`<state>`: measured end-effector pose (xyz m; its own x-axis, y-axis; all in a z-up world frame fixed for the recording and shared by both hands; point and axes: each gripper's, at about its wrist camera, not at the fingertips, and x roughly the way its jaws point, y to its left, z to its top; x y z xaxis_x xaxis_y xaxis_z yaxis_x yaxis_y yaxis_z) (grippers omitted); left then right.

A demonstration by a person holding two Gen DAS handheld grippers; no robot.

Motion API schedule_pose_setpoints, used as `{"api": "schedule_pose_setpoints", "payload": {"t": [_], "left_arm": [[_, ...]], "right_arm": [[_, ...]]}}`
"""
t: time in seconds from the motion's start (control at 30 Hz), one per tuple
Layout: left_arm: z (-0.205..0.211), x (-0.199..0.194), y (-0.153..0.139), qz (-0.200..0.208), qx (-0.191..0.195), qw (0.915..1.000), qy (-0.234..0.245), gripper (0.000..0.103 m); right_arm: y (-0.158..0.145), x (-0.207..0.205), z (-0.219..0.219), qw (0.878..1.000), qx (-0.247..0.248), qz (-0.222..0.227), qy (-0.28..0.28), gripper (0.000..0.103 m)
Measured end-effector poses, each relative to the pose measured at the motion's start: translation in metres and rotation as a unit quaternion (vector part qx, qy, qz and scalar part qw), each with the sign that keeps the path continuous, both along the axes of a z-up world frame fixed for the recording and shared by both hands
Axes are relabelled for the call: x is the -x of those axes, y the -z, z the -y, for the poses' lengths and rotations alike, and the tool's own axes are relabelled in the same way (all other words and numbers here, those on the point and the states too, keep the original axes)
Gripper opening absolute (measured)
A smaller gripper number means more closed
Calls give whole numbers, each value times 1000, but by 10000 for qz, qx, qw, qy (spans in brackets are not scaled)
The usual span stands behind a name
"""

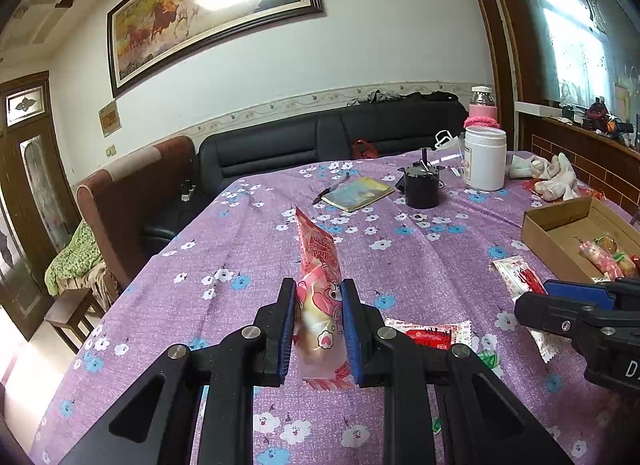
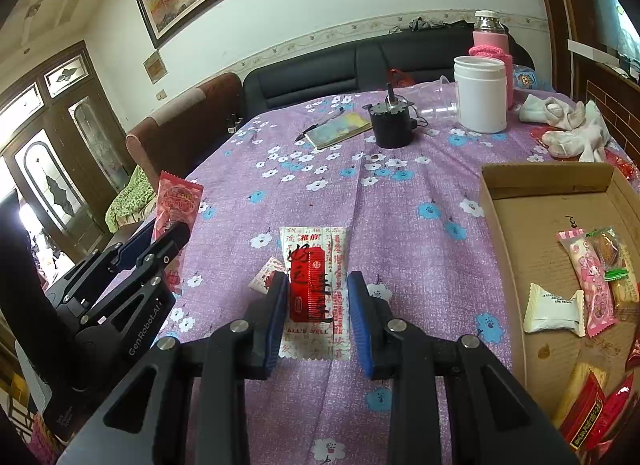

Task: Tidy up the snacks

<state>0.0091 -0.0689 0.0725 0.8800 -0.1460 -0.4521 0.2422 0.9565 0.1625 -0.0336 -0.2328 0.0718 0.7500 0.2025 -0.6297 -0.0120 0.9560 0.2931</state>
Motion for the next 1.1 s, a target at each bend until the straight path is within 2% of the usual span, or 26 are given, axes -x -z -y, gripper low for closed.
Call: {"api": "schedule_pose_setpoints", "payload": {"t": [1.1], "left_arm": [[-1,0,1,15,-68,10000,-16,23]], "right_arm": [[0,0,0,10000,-17,-30,15,29]]}}
